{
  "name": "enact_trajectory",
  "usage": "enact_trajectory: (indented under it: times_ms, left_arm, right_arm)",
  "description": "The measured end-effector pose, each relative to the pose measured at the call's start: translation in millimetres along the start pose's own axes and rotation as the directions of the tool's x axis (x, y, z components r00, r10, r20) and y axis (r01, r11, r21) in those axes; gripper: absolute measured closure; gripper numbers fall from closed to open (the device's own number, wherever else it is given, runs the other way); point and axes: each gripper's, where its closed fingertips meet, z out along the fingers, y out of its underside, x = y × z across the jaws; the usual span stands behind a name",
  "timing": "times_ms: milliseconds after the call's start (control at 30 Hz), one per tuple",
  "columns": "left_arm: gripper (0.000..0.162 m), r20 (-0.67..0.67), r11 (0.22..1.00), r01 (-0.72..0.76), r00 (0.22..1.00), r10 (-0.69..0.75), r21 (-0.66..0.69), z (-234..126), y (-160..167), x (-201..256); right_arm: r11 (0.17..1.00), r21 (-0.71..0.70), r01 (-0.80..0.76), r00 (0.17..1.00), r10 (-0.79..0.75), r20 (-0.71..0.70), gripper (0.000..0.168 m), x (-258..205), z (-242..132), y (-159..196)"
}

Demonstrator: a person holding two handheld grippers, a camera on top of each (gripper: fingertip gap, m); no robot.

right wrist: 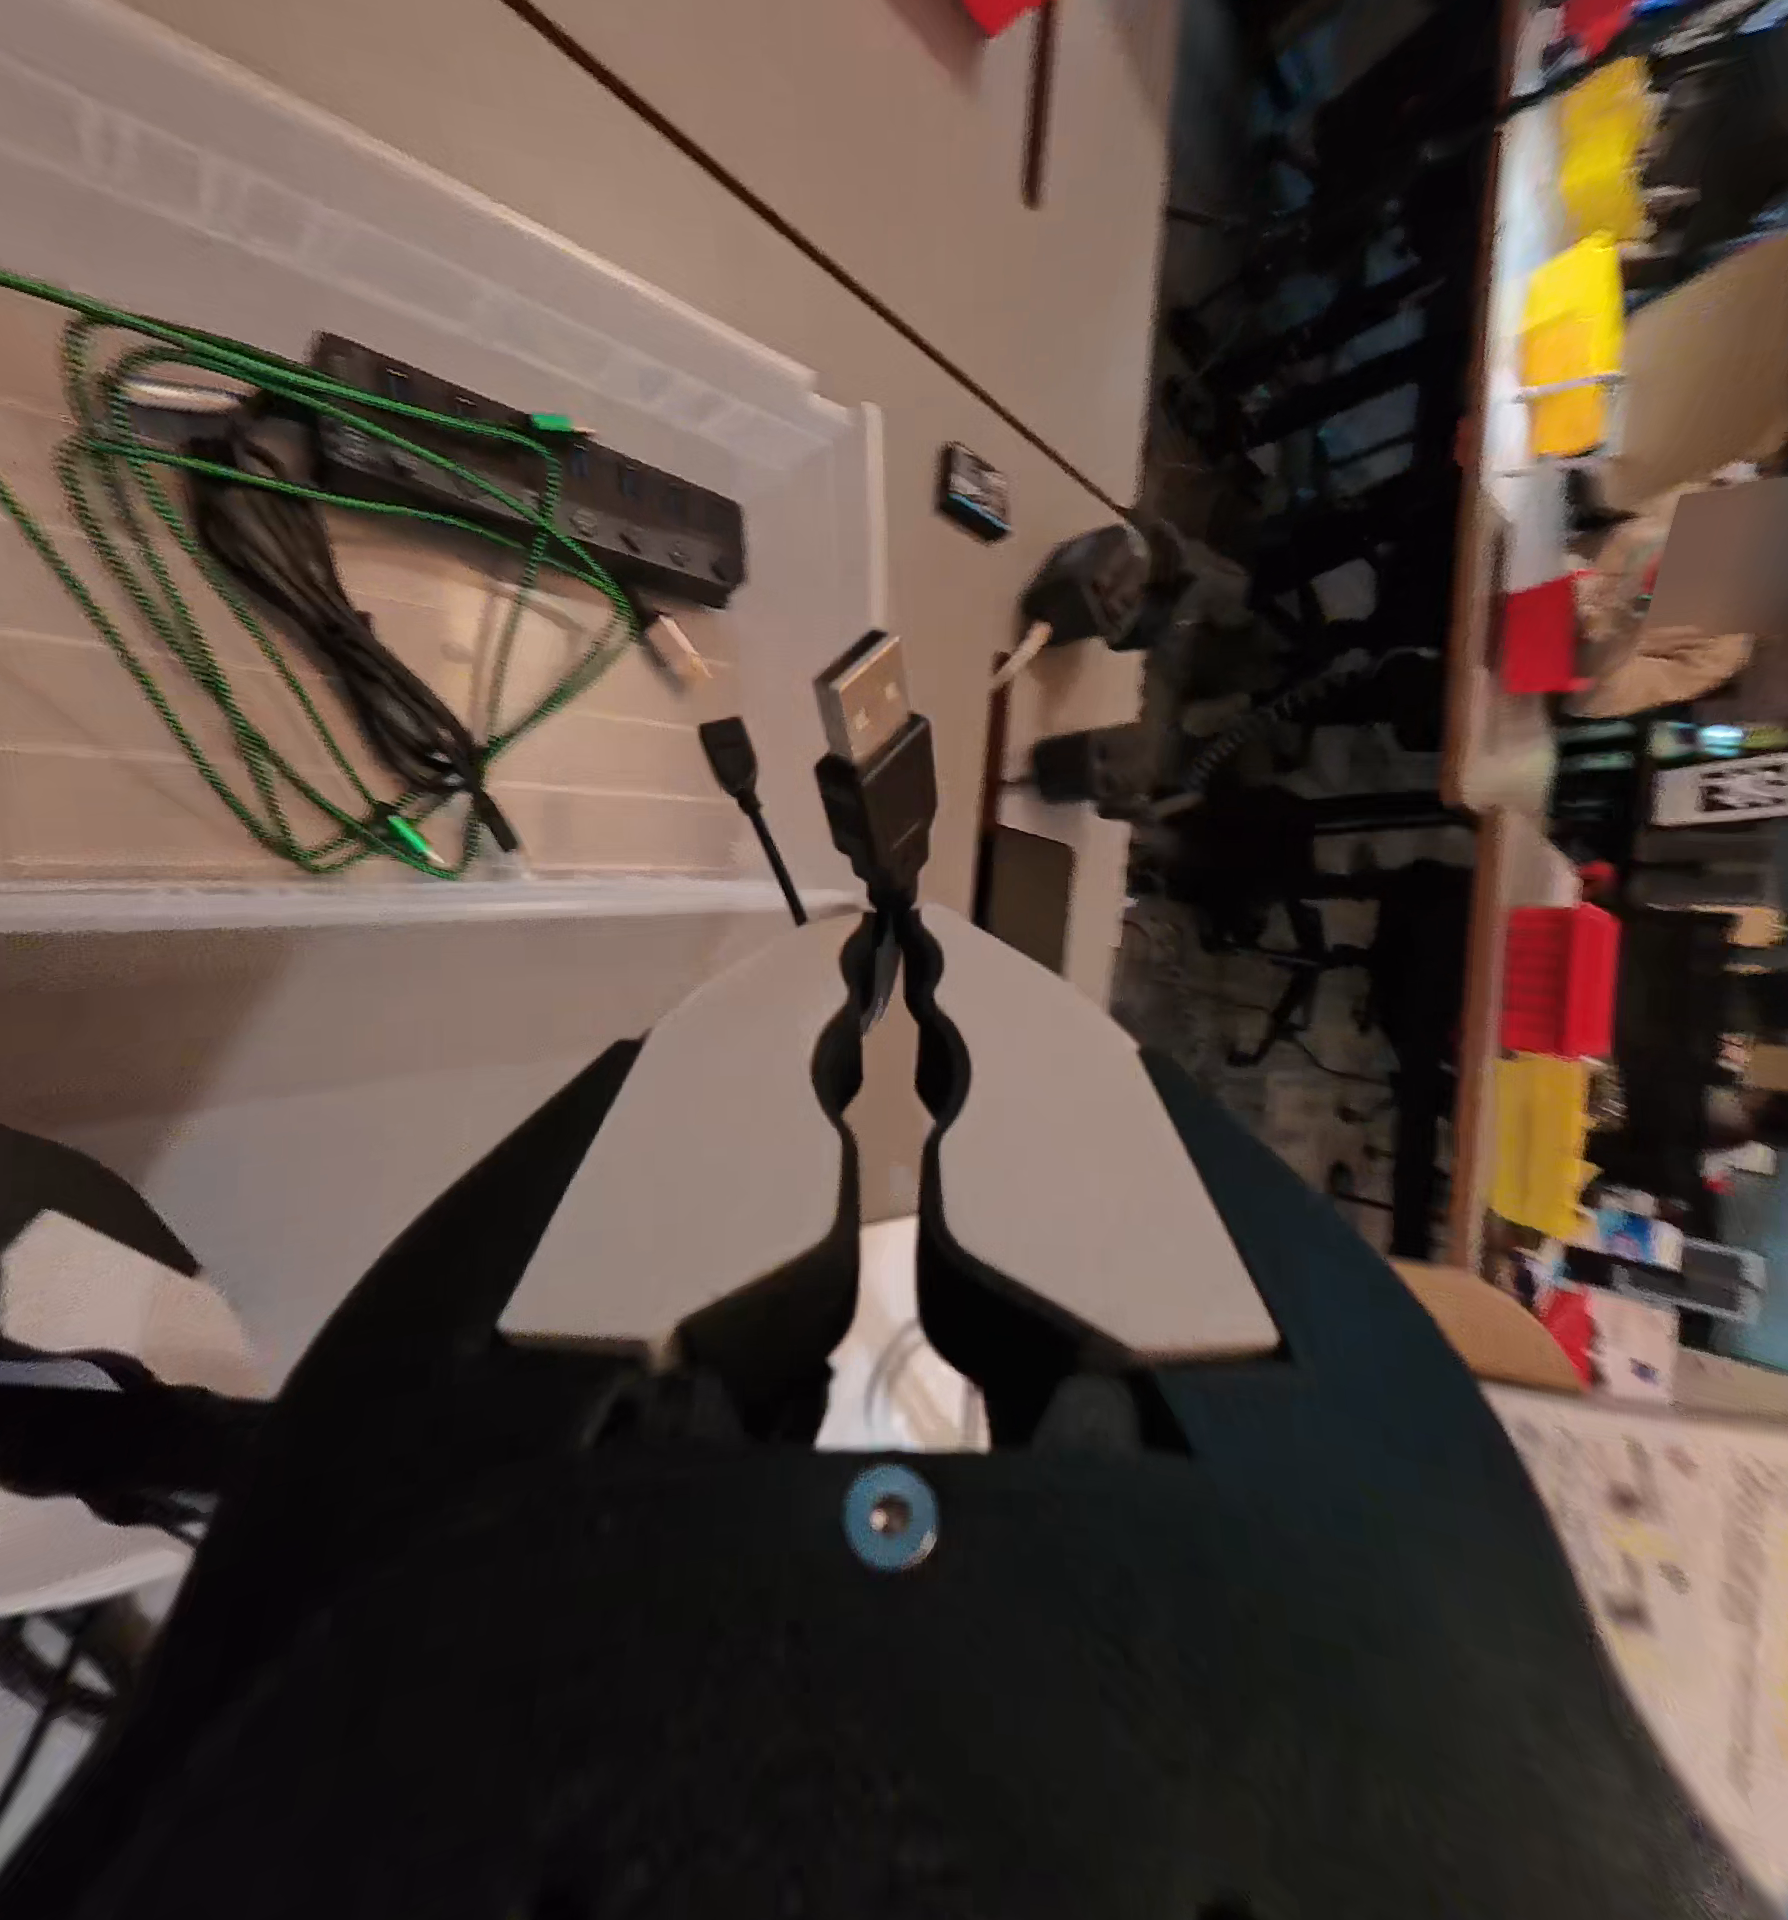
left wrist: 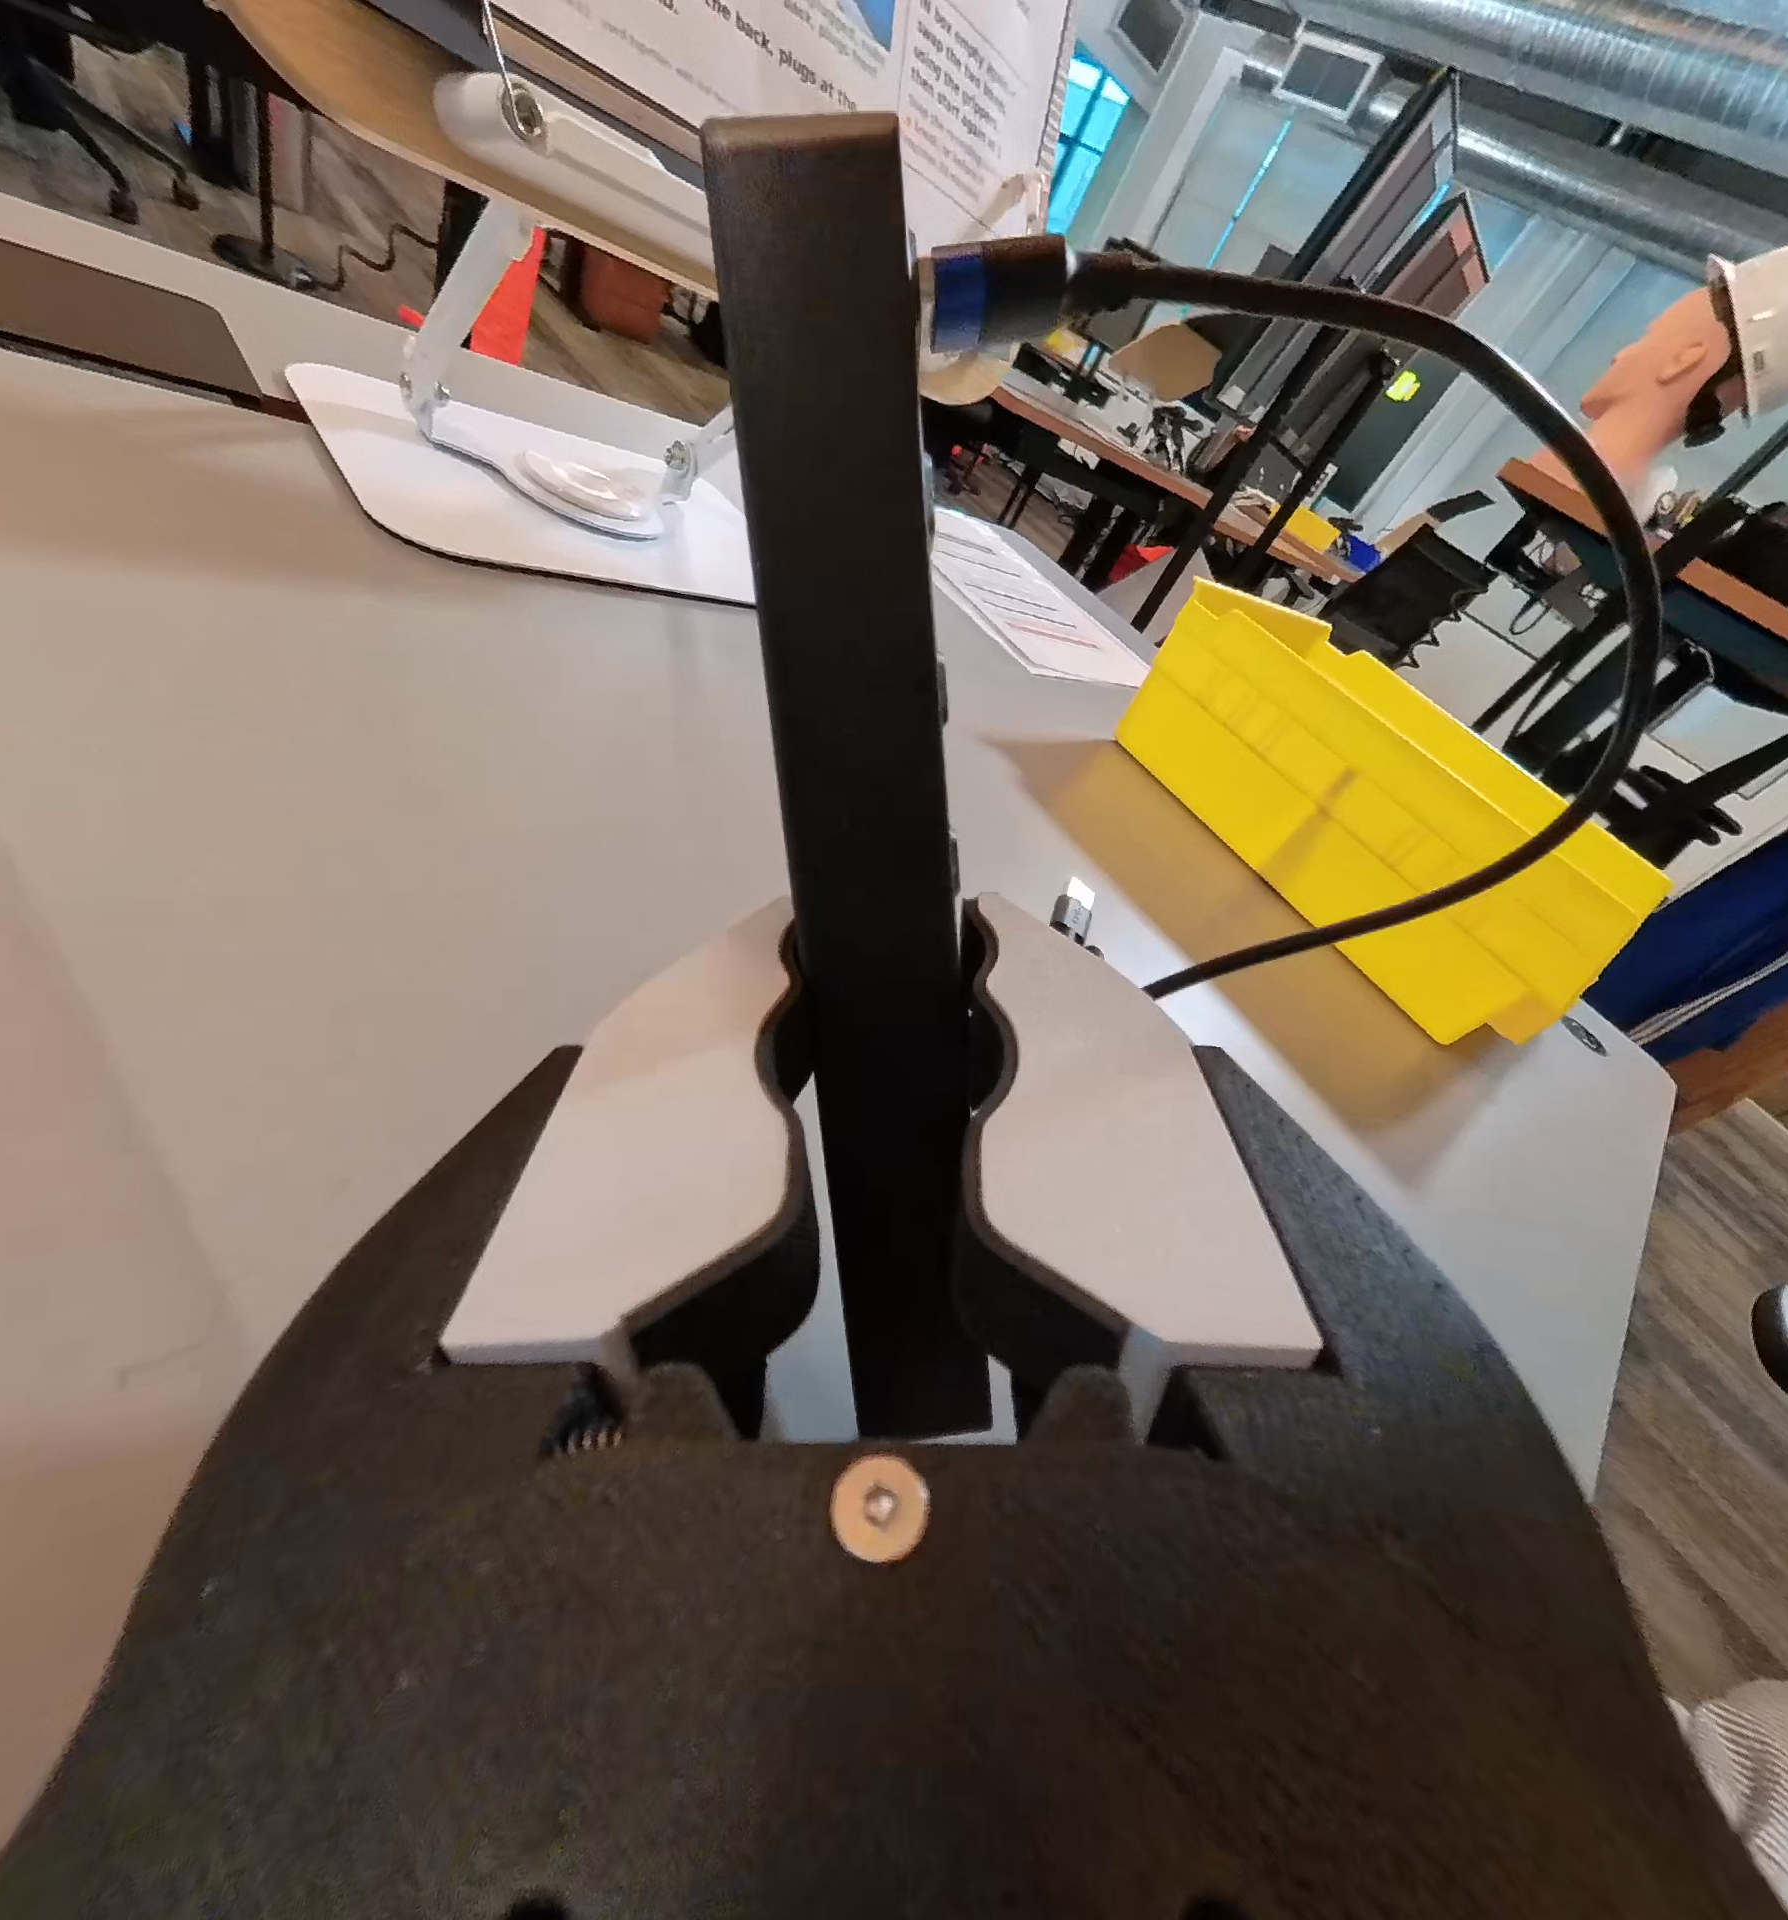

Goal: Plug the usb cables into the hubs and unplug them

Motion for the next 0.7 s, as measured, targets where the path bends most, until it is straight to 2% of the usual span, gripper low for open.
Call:
enact_trajectory:
  times_ms: [200,400,567,700]
  left_arm:
    - [0.135,0.011,1.0,-0.015,1.0,0.015,0.007,0,-1,0]
    - [0.135,0.015,1.0,-0.008,1.0,0.007,0.02,0,-2,-2]
    - [0.135,0.019,1.0,0.004,1.0,-0.004,0.023,1,-2,-4]
    - [0.135,0.04,0.999,-0.015,0.999,0.013,0.049,-1,-5,-5]
  right_arm:
    - [0.997,0.061,-0.053,0.969,0.066,-0.237,0.163,42,-91,26]
    - [0.985,0.127,-0.112,0.895,0.156,-0.417,0.163,28,-192,73]
    - [0.963,0.023,-0.268,0.79,0.234,-0.566,0.163,-23,-233,162]
    - [0.898,-0.061,-0.436,0.724,0.309,-0.616,0.163,-71,-229,238]
